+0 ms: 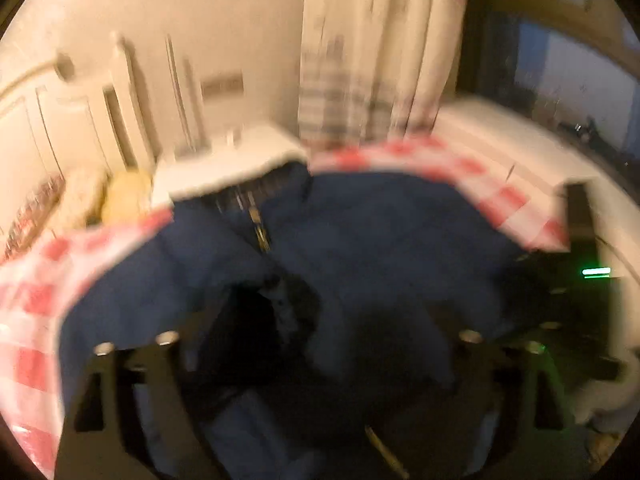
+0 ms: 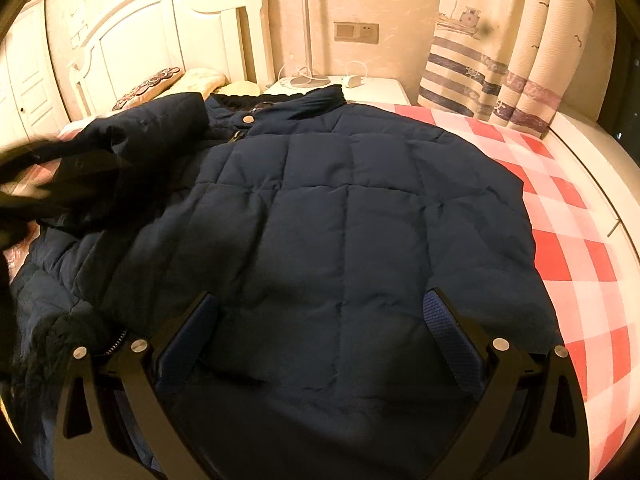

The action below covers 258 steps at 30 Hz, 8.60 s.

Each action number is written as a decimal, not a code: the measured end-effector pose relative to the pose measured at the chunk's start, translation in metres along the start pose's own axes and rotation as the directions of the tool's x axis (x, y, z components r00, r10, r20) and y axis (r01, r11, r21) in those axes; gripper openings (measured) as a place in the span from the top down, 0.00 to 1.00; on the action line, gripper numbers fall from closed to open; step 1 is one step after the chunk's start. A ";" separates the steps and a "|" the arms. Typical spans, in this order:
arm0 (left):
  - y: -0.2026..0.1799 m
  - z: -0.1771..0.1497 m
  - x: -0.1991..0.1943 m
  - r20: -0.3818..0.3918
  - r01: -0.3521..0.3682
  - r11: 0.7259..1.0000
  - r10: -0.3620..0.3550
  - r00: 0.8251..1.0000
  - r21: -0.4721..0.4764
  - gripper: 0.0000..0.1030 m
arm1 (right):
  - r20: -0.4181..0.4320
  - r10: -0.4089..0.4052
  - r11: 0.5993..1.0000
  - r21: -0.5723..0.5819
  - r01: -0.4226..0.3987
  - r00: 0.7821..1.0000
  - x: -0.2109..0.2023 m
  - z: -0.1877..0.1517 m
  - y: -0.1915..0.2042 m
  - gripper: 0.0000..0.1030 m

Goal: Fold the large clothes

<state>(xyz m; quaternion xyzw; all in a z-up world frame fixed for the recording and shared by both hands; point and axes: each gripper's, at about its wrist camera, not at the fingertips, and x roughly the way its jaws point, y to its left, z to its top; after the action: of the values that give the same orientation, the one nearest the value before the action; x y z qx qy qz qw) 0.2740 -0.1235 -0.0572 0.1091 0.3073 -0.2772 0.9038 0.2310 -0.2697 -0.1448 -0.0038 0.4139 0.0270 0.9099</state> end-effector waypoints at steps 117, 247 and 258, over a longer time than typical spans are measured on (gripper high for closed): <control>0.156 -0.034 0.090 -0.360 -0.464 0.833 0.351 0.864 -0.302 0.02 | 0.038 -0.021 0.998 -0.063 0.023 0.999 0.028 0.038 0.018 0.04; -0.089 -0.217 -0.138 -0.151 -0.334 0.941 0.338 0.929 0.054 0.02 | -0.049 0.122 0.953 -0.274 -0.131 0.991 -0.132 -0.170 0.060 0.05; -0.088 -0.238 -0.154 -0.124 -0.275 0.960 0.279 0.952 0.049 0.02 | 0.012 0.169 0.936 -0.314 -0.157 0.986 -0.134 -0.198 0.058 0.04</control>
<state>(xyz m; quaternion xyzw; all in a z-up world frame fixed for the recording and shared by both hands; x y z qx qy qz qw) 0.0049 -0.0414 -0.1517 0.1829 0.3425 -0.1447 0.9101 -0.0086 -0.2233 -0.1730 -0.1125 0.3857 0.1674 0.9003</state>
